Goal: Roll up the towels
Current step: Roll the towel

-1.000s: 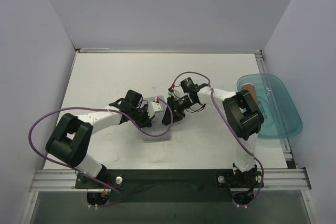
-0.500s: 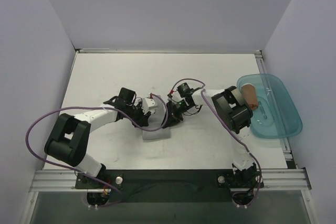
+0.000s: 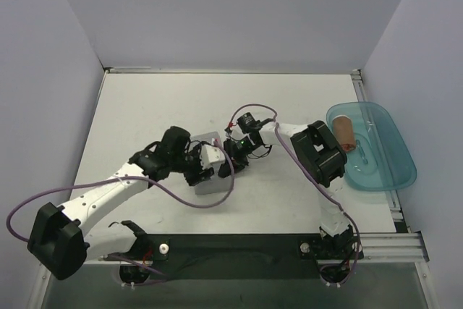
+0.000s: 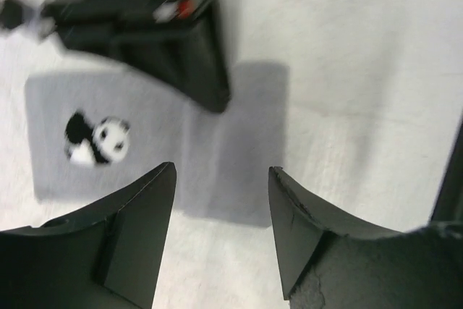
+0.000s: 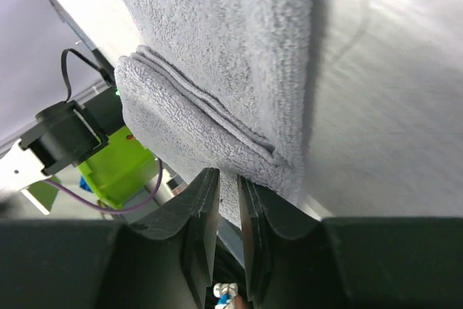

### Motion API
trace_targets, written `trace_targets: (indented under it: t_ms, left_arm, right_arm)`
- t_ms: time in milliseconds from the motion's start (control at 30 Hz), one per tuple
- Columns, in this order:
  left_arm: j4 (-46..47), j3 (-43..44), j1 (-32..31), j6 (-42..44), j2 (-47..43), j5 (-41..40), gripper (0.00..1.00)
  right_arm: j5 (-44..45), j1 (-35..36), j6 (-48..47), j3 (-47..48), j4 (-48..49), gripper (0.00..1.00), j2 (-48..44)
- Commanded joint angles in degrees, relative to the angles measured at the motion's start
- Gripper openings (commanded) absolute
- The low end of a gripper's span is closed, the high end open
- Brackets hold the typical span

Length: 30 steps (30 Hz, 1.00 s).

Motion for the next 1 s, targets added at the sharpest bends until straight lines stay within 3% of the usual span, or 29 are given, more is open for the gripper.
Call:
trace_targets:
  t_ms: [0, 33, 167, 300, 433, 567, 633, 767, 800, 967]
  left_arm:
    - [-2.5, -1.2, -10.3, -0.8, -1.2, -14.0, 0.64]
    - [-2.5, -1.3, -14.7, -1.1, -0.7, -16.0, 0.64]
    - [-1.3, -1.8, -21.5, -1.5, 2.8, -25.0, 0.64]
    - [1.0, -2.3, -25.2, -1.5, 7.0, -31.5, 0.64]
    - [1.0, -3.3, -26.4, -1.4, 10.5, -32.9, 0.64]
    - [0.7, -4.8, -26.7, -1.8, 13.3, -34.3, 0.53]
    - [0.7, -5.4, -26.1, -1.9, 14.7, -34.4, 0.41]
    - [-0.5, -6.3, -21.6, 0.3, 14.4, -24.0, 0.15]
    - [-1.8, -6.3, -20.1, 1.2, 14.0, -17.0, 0.10]
    - [-8.3, -3.9, -10.8, 9.6, 14.6, -2.4, 0.05]
  right_arm:
    - [7.5, 2.0, -2.5, 1.4, -4.1, 0.21, -1.4]
    - [7.4, 2.2, -2.2, 1.6, -4.3, 0.21, -1.2]
    - [8.1, 2.1, -2.0, 2.0, -5.0, 0.23, -0.8]
    - [8.1, 2.0, -1.4, 2.2, -5.2, 0.25, -0.1]
    - [8.1, 1.6, -0.8, 2.2, -5.2, 0.26, 0.3]
    - [7.9, 1.0, -0.3, 2.1, -5.2, 0.26, 0.7]
    - [8.0, 1.0, -0.4, 1.6, -5.1, 0.27, 0.2]
    - [8.9, 0.2, -0.5, -0.9, -3.5, 0.27, -4.3]
    - [9.2, -0.2, -0.1, -3.5, -2.4, 0.27, -5.6]
    - [9.7, -3.3, 0.8, -9.0, 1.7, 0.28, -13.5]
